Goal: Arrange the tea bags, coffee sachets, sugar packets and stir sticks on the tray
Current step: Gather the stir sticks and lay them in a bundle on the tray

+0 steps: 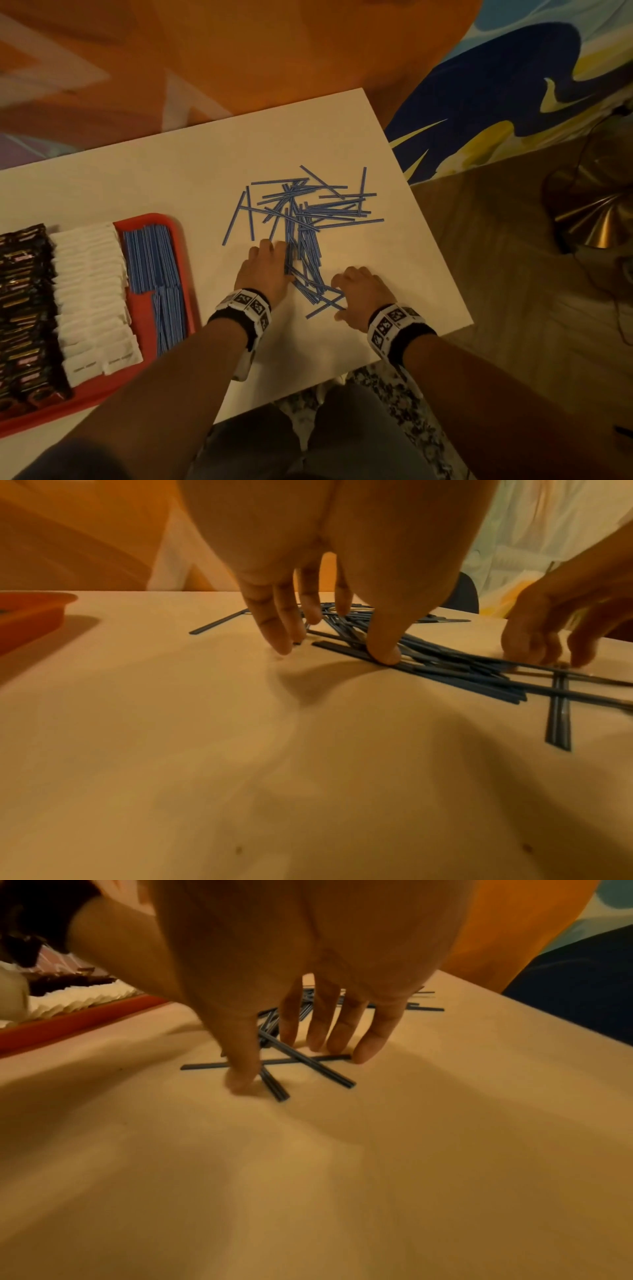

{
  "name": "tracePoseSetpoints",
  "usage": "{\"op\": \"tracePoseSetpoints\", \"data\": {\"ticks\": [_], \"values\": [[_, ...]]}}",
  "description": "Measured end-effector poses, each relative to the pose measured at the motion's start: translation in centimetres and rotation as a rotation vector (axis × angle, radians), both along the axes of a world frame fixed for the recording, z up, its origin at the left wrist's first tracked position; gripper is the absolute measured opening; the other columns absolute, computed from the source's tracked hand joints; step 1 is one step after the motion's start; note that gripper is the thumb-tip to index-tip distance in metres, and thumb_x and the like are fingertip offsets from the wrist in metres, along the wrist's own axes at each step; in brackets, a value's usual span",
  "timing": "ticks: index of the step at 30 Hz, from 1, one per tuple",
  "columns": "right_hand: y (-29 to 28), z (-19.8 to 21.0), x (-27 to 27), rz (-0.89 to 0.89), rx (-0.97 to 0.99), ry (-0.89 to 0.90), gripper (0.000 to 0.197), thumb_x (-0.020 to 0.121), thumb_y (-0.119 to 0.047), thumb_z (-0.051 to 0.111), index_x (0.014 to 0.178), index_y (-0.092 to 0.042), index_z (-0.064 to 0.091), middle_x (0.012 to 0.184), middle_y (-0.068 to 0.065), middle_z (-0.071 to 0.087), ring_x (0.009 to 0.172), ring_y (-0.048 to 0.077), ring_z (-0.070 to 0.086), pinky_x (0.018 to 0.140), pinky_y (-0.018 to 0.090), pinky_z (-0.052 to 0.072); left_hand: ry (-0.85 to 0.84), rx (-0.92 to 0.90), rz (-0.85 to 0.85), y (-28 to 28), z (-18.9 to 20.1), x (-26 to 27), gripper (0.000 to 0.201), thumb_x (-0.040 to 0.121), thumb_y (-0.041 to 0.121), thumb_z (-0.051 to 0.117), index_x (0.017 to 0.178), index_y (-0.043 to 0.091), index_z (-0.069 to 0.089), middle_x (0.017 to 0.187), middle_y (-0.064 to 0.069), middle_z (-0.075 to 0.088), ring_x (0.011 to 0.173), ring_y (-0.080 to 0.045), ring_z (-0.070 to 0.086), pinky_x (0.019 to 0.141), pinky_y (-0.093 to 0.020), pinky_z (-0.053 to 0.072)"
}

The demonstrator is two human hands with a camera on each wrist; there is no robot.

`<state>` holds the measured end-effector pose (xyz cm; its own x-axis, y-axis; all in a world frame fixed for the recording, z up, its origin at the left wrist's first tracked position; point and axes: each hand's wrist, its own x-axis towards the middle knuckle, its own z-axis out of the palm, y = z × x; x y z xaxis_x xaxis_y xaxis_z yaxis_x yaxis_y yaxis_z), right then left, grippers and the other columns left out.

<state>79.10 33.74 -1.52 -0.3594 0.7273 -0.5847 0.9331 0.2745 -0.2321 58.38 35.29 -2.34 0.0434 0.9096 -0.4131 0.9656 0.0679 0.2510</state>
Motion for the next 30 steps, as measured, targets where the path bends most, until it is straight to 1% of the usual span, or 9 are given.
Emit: {"op": "tracePoseSetpoints", "data": {"ticks": [7,12,14,18,21,23,25,28,30], "values": [[1.4,-0.5,0.2,-0.110,-0.009,0.074,0.021,0.096,-0.018,0.055,0.116,-0.025,0.058,0.115,0.000,0.057,0.105,0.022,0.055,0.081,0.033,0.046,-0.070,-0.055,0.030,1.9,-0.1,1.2,0.055,0.097,0.040,0.061,0.141,0.015,0.038,0.130,-0.012,0.054,0.113,-0.032,0.056,0.088,-0.044,0.051],[3.9,-0.4,0.2,-0.293,0.000,0.085,0.016,0.096,-0.023,0.057,0.111,-0.024,0.058,0.111,0.002,0.061,0.099,0.025,0.059,0.078,0.033,0.047,-0.177,-0.004,0.366,2.4,-0.4,1.5,0.058,0.089,0.046,0.068,0.132,0.014,0.045,0.131,-0.012,0.047,0.118,-0.035,0.049,0.096,-0.048,0.049],[4.6,-0.4,-0.3,-0.401,0.012,0.106,0.015,0.094,-0.025,0.060,0.109,-0.024,0.057,0.107,0.002,0.063,0.096,0.025,0.061,0.078,0.033,0.048,-0.248,-0.026,0.434,2.5,-0.6,2.2,0.060,0.088,0.038,0.072,0.136,0.013,0.046,0.135,-0.013,0.045,0.120,-0.036,0.050,0.101,-0.047,0.047],[5.5,-0.6,-2.0,-0.430,-0.015,0.174,0.018,0.092,-0.025,0.064,0.109,-0.023,0.059,0.106,0.003,0.065,0.093,0.026,0.063,0.080,0.034,0.053,-0.348,-0.008,0.349,3.0,-0.6,3.2,0.048,0.092,0.008,0.063,0.137,0.011,0.048,0.139,-0.012,0.042,0.120,-0.031,0.053,0.103,-0.035,0.044],[6.5,-0.9,-2.5,-0.426,-0.047,0.256,0.024,0.089,-0.021,0.065,0.111,-0.022,0.058,0.108,0.004,0.065,0.095,0.025,0.062,0.085,0.036,0.054,-0.372,0.069,0.372,3.6,-0.2,2.7,0.043,0.092,0.003,0.058,0.134,0.013,0.052,0.142,-0.012,0.038,0.120,-0.031,0.053,0.106,-0.037,0.045],[7.6,-0.8,-2.3,-0.450,0.000,0.294,0.025,0.089,-0.020,0.061,0.113,-0.019,0.055,0.114,0.005,0.060,0.101,0.024,0.059,0.087,0.037,0.052,-0.333,0.158,0.449,4.2,0.0,1.7,0.042,0.091,0.006,0.059,0.133,0.014,0.052,0.142,-0.012,0.036,0.124,-0.031,0.048,0.108,-0.040,0.043],[8.9,-0.8,-2.2,-0.487,0.033,0.313,0.036,0.090,-0.019,0.061,0.124,-0.017,0.051,0.129,0.005,0.050,0.119,0.025,0.050,0.097,0.039,0.047,-0.185,0.198,0.550,5.2,0.2,0.3,0.051,0.091,0.018,0.063,0.140,0.014,0.046,0.148,-0.014,0.032,0.134,-0.033,0.036,0.112,-0.048,0.037],[10.5,-0.7,-2.5,-0.457,0.056,0.218,0.054,0.090,-0.022,0.062,0.139,-0.014,0.040,0.143,0.007,0.035,0.135,0.029,0.031,0.105,0.040,0.039,-0.042,0.044,0.668,7.1,0.0,-2.2,0.078,0.094,0.048,0.058,0.154,0.012,0.025,0.160,-0.017,0.020,0.145,-0.039,0.021,0.117,-0.053,0.026],[11.0,-0.7,-3.0,-0.405,0.072,0.182,0.059,0.089,-0.023,0.064,0.141,-0.014,0.037,0.143,0.008,0.033,0.135,0.031,0.029,0.107,0.041,0.037,-0.013,-0.046,0.651,7.8,-0.3,-3.0,0.086,0.092,0.060,0.053,0.155,0.010,0.023,0.160,-0.017,0.021,0.145,-0.039,0.021,0.116,-0.053,0.028]]}}
